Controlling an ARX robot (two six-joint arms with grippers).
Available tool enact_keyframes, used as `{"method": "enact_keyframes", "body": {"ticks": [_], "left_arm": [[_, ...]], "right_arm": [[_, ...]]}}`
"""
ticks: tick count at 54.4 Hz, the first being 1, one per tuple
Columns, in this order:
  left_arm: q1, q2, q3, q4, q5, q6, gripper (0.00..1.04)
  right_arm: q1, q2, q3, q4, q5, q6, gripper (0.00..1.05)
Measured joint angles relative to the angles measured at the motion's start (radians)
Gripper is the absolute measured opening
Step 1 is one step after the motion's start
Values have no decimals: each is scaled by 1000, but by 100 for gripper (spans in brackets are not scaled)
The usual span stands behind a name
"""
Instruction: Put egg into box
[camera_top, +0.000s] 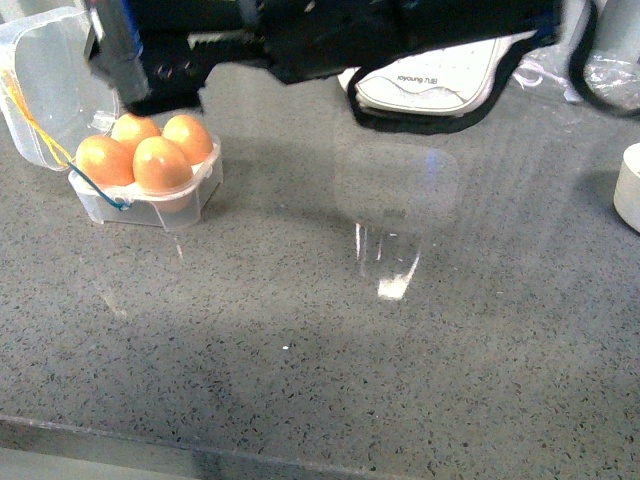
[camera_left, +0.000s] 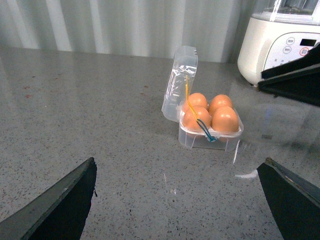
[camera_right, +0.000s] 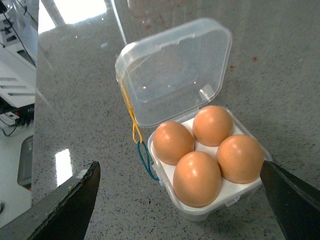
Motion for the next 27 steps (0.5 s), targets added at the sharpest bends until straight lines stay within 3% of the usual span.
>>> {"method": "enact_keyframes", "body": {"ticks": [8,16,27], "left_arm": [[0,0,0,0,0,0,98],[0,0,0,0,0,0,98],[0,0,0,0,0,0,98]], "right_arm": [[-83,-157,-156,61,81,43,97],[-225,-321,-327,25,292,128,97],[-357,-539,-491,-8,412,121,97]]}}
